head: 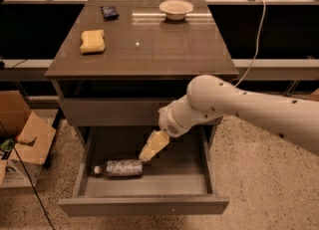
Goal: Pick blue plastic bottle from middle drawer and place on counter
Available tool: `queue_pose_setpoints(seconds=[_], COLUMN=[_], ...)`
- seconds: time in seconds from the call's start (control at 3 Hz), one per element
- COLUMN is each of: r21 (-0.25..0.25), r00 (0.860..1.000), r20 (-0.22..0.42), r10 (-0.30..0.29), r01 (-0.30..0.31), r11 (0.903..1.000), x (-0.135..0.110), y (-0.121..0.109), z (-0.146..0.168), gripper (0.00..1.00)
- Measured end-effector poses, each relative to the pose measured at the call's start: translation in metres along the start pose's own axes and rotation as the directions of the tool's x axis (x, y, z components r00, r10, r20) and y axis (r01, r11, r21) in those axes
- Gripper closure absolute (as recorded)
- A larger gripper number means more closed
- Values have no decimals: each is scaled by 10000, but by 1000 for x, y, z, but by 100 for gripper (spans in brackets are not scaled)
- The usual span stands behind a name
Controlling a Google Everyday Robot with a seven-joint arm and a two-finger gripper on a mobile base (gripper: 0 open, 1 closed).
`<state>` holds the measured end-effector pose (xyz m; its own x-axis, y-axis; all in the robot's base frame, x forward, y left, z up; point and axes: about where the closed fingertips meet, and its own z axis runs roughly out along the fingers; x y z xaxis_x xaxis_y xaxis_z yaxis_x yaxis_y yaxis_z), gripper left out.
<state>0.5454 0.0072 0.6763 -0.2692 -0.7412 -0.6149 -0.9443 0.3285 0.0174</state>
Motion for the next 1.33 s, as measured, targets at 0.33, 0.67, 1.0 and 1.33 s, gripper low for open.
queue_pose_setpoints(seconds=[0.33,0.67,1.0,1.33], r21=[-206,-210,-550,-666], r00=[9994,9979,9930,9939], r20=[87,275,470,366], r10=[332,578,1084,1041], r01=[-330,-573,-1058,-1016], r11=[9992,9981,9929,9926], x=[11,19,32,35], y=[0,-4,0,0], z=[37,69,124,138], gripper=[0,0,0,0])
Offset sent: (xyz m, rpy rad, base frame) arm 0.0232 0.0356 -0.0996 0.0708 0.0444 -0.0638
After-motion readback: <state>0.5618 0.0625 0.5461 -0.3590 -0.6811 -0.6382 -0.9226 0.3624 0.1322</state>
